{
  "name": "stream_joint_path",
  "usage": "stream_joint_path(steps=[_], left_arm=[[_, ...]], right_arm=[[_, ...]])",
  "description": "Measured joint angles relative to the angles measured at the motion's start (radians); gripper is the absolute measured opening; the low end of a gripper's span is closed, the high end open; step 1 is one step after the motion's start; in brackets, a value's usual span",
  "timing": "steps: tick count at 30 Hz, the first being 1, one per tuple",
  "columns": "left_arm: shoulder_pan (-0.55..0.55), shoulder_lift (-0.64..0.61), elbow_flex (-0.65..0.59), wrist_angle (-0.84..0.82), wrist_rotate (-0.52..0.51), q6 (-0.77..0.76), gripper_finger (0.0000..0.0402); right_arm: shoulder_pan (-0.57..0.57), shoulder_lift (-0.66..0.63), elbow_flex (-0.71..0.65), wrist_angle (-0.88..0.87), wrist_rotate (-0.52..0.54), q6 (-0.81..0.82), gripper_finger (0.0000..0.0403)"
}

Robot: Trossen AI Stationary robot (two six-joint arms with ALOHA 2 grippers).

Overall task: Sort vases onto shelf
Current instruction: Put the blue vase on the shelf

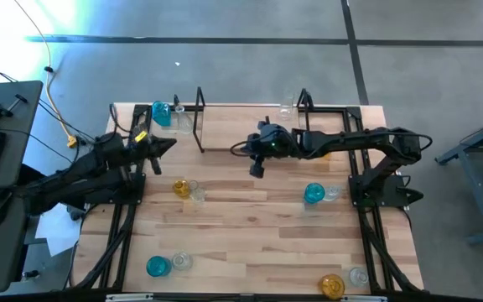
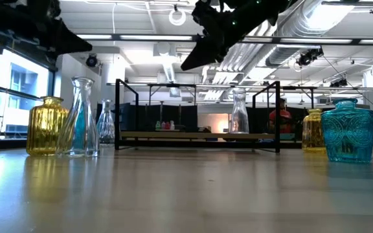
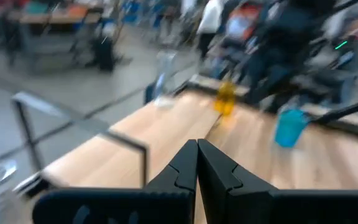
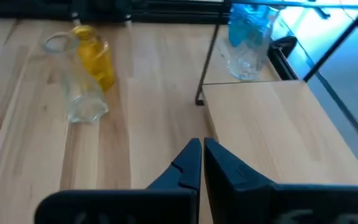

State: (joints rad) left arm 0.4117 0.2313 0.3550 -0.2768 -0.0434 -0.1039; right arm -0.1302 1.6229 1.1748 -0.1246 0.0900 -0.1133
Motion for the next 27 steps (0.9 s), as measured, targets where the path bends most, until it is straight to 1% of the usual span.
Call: stream_joint_path(steps=[4, 8, 13, 17, 21, 24, 27], left_arm=[[0.001, 0.207, 0.164, -0.173, -0.097, -0.004, 0.0], [0.027, 0.422, 0.346, -0.359, -0.105, 0.06, 0.0], [0.129, 0.655, 0.569, -0.621, -0.106, 0.198, 0.0], [0.237, 0.803, 0.712, -0.791, -0.107, 0.306, 0.0], [0.355, 0.938, 0.798, -0.881, -0.106, 0.379, 0.0], [0.433, 1.028, 0.829, -0.888, -0.107, 0.403, 0.0001], [0.487, 1.106, 0.846, -0.886, -0.11, 0.418, 0.0007]], right_arm=[[0.001, -0.008, 0.0, -0.024, -0.044, -0.047, 0.0], [0.001, -0.008, 0.0, -0.05, -0.081, -0.087, 0.0], [0.014, -0.016, 0.0, -0.107, -0.083, -0.107, 0.0], [0.041, -0.037, 0.0, -0.15, -0.084, -0.113, 0.0], [0.075, -0.075, -0.044, -0.136, -0.083, -0.136, 0.0], [0.094, -0.131, -0.118, -0.072, -0.084, -0.127, 0.0], [0.113, -0.206, -0.209, 0.007, -0.083, -0.109, 0.0]])
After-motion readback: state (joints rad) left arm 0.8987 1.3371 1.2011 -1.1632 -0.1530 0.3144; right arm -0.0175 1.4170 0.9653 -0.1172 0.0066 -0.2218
